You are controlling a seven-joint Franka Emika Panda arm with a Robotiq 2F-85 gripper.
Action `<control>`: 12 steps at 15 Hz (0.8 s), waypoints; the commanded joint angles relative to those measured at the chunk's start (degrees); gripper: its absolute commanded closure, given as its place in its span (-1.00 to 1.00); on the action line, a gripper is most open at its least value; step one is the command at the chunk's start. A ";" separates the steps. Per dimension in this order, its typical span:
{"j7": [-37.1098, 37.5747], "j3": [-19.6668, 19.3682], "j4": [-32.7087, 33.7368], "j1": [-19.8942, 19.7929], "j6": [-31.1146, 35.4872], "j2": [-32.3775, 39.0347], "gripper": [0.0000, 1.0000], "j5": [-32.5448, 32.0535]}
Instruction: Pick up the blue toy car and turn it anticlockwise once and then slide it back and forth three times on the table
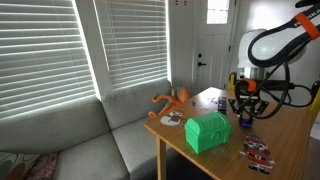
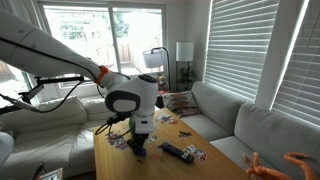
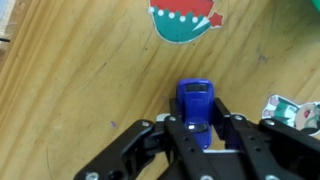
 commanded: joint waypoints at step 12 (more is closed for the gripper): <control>-0.12 -5.14 0.42 -4.80 7.88 1.95 0.80 -5.43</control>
